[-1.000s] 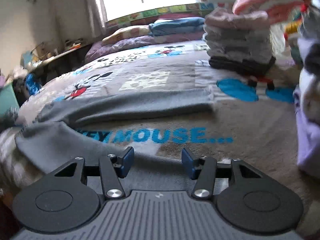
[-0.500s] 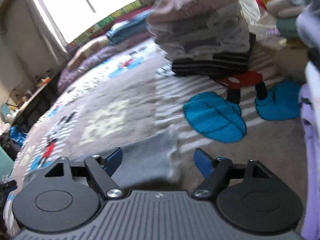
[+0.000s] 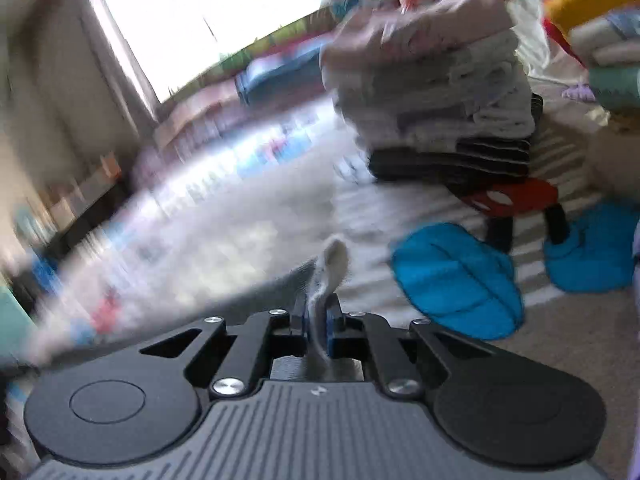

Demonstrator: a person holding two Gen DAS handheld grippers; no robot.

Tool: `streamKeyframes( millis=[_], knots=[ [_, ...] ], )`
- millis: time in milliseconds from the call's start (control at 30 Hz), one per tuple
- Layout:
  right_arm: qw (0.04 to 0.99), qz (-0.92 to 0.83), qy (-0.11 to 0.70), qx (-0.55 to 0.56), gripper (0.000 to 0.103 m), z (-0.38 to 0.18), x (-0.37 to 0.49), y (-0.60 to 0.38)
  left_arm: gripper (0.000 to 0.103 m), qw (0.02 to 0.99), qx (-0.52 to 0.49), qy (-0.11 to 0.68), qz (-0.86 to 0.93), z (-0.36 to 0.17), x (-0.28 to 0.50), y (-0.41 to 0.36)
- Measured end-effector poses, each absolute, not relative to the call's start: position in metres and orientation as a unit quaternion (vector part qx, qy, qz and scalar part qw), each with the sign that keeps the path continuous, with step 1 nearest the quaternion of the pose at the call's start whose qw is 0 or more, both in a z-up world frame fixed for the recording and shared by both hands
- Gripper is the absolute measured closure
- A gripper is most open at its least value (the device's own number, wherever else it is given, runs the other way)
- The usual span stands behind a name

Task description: Fold clothes

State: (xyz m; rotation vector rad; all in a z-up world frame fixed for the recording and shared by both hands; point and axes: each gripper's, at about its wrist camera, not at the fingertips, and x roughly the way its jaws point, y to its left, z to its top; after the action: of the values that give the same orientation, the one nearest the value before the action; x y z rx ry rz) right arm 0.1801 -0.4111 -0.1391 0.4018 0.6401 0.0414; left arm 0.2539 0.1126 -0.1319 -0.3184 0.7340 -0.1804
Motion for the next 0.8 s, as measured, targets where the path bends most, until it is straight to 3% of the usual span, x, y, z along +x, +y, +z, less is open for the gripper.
streamKeyframes(
  millis=[133,167,267,600,700,800],
  knots=[
    [0.921,-0.001,0.350,0.171,0.086,-0.158,0.187,-0.409,0.073,0.932,-0.124,0.328,-0.090,-0.121,0.238,0.107],
    [0.922,-0.007,0.351,0.165,0.078,-0.154,0.185,-0.408,0.066,0.936,-0.116,0.321,-0.090,-0.118,0.234,0.105],
    [0.928,-0.027,0.349,0.128,0.053,-0.140,0.172,-0.400,0.065,0.945,-0.093,0.299,-0.092,-0.110,0.223,0.101],
    [0.956,0.079,0.283,0.022,0.054,-0.091,0.090,-0.343,0.065,0.951,-0.016,0.270,-0.150,-0.099,0.169,0.061],
    [0.954,0.120,0.273,-0.033,0.054,-0.087,0.066,-0.314,0.063,0.942,-0.009,0.305,-0.138,-0.122,0.172,0.048],
    [0.940,0.167,0.286,-0.075,0.054,-0.102,0.054,-0.286,0.055,0.932,-0.002,0.341,-0.123,-0.146,0.175,0.036]
  ],
)
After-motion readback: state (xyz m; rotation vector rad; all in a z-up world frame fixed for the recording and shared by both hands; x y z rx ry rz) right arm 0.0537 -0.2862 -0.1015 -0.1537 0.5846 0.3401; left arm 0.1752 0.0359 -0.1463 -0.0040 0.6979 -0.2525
